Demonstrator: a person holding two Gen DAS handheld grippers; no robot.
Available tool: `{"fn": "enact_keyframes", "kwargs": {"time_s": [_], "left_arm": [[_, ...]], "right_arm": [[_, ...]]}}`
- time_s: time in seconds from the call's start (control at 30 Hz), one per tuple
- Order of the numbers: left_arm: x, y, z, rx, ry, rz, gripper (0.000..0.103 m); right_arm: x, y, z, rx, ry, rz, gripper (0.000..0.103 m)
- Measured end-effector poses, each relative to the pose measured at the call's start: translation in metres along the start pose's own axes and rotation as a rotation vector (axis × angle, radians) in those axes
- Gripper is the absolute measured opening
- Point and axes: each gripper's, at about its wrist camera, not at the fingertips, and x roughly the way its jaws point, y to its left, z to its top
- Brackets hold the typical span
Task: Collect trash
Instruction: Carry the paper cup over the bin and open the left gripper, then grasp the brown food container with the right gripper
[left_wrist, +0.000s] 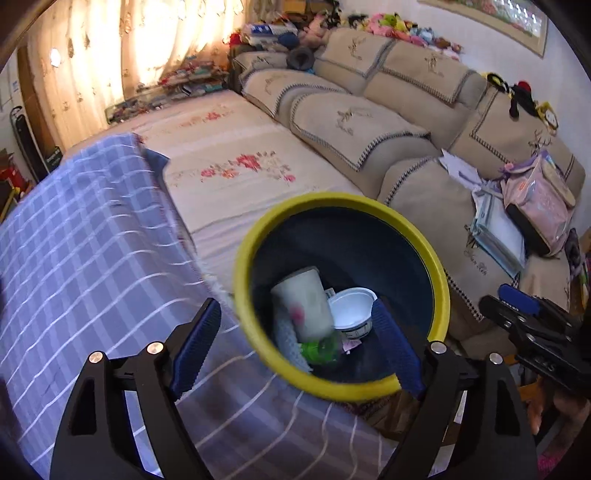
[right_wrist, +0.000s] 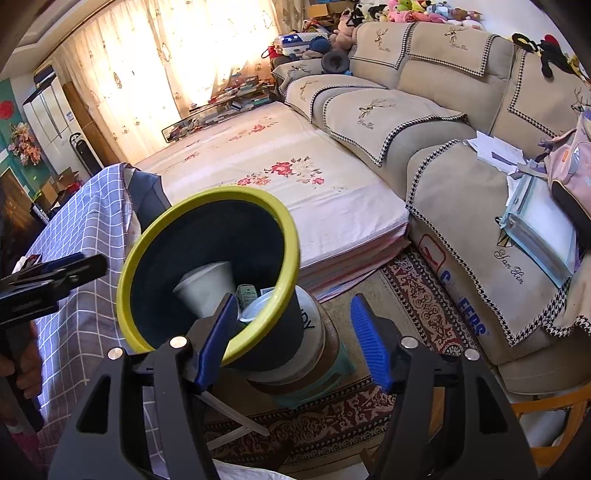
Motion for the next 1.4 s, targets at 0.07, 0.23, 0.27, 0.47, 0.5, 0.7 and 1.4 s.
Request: {"fn": "enact_keyframes", "kwargs": {"time_s": [0.07, 0.23, 0.27, 0.47, 0.5, 0.7, 1.4], "left_arm": [[-0.024, 0.011, -0.01, -0.014, -0.044, 0.006, 0.087], [-0.09, 0.048, -0.044, -0.076, -0.144, 0.056, 0.09], [-0.102, 0.058, -0.053, -0.093, -0.159, 0.074, 0.09], [-0.168, 0.128, -0.107, -0.217, -0.218, 0.182, 0.092], [-0.176, 0.139, -0.116, -0.233, -0.223, 0.205, 0.092], [-0.23, 0.216, -0.171, -0.363, -0.262, 0.367, 0.092], [-0.249, 0.341, -0.248, -0.553, -0.297, 0.566, 0.092]], "right_arm": [[-0.001, 0.008, 0.0, -0.013, 0.001, 0.007, 0.061], [0.002, 0.033, 0.002, -0.061, 0.009, 0.03, 0.061], [0.002, 0.04, 0.002, -0.076, 0.011, 0.038, 0.061], [0.002, 0.089, 0.001, -0.155, 0.019, 0.082, 0.061], [0.003, 0.102, 0.0, -0.174, 0.021, 0.097, 0.061], [0.003, 0.171, -0.006, -0.274, 0.035, 0.18, 0.061], [-0.001, 0.424, -0.043, -0.482, 0.062, 0.453, 0.062]]}}
